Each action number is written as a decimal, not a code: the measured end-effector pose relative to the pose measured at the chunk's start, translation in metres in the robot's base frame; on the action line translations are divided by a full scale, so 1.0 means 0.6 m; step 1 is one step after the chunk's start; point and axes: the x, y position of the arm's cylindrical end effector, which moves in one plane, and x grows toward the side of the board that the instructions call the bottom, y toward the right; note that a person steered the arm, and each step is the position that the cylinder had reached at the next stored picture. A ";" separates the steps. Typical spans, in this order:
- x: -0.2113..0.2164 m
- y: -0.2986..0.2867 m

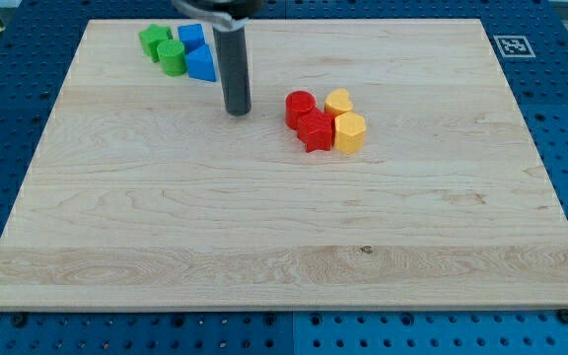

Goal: Push the red circle to the left of red star

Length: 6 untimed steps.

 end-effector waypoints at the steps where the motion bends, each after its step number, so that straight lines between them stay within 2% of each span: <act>1: -0.007 0.058; 2: -0.049 0.091; 3: -0.054 0.115; 4: 0.013 0.119; 6: 0.026 0.119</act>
